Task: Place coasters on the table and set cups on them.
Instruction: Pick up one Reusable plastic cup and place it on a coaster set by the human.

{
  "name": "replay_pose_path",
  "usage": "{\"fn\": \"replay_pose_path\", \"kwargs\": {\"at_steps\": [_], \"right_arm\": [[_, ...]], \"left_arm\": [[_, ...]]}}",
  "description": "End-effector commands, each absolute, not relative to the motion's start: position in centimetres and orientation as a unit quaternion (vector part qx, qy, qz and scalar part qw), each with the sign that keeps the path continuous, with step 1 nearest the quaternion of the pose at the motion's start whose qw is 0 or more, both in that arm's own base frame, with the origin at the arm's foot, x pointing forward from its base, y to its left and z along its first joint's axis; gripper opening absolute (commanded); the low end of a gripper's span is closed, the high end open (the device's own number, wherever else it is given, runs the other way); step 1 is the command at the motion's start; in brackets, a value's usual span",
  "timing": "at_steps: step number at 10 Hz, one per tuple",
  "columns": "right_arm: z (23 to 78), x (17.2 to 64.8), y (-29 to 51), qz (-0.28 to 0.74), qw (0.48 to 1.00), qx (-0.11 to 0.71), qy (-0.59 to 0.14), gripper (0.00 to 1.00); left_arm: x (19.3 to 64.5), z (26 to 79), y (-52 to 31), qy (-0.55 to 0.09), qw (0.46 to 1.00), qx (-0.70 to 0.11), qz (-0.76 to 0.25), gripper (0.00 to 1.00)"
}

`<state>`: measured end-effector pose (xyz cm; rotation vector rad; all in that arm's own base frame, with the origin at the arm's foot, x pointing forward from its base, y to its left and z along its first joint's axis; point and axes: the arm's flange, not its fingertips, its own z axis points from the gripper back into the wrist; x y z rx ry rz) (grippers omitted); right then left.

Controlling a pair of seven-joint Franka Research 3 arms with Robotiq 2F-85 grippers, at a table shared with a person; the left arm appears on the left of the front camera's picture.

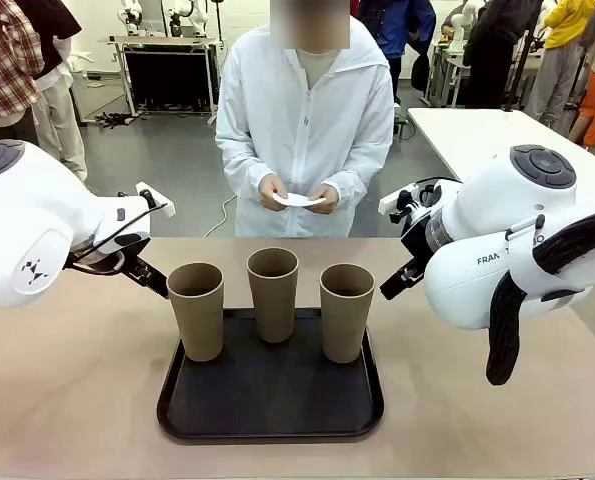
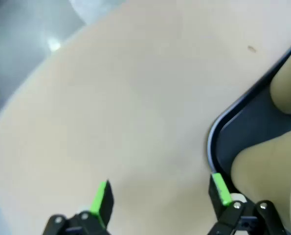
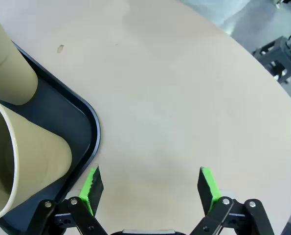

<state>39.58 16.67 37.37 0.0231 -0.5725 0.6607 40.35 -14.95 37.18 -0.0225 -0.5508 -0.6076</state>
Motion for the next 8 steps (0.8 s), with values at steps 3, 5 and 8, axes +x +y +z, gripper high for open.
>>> {"fn": "replay_pose_path", "kwargs": {"at_steps": [3,5,8], "right_arm": [[37.36,39.58,16.67,0.320,0.906,0.011,-0.277,1.00],[37.36,39.58,16.67,0.320,0.906,0.011,-0.277,1.00],[37.36,39.58,16.67,0.320,0.906,0.011,-0.277,1.00]], "left_arm": [[40.35,37.18,-14.96,-0.268,0.917,-0.011,-0.296,1.00],[40.35,37.18,-14.96,-0.268,0.917,-0.011,-0.296,1.00],[40.35,37.18,-14.96,-0.268,0.917,-0.011,-0.296,1.00]]}}
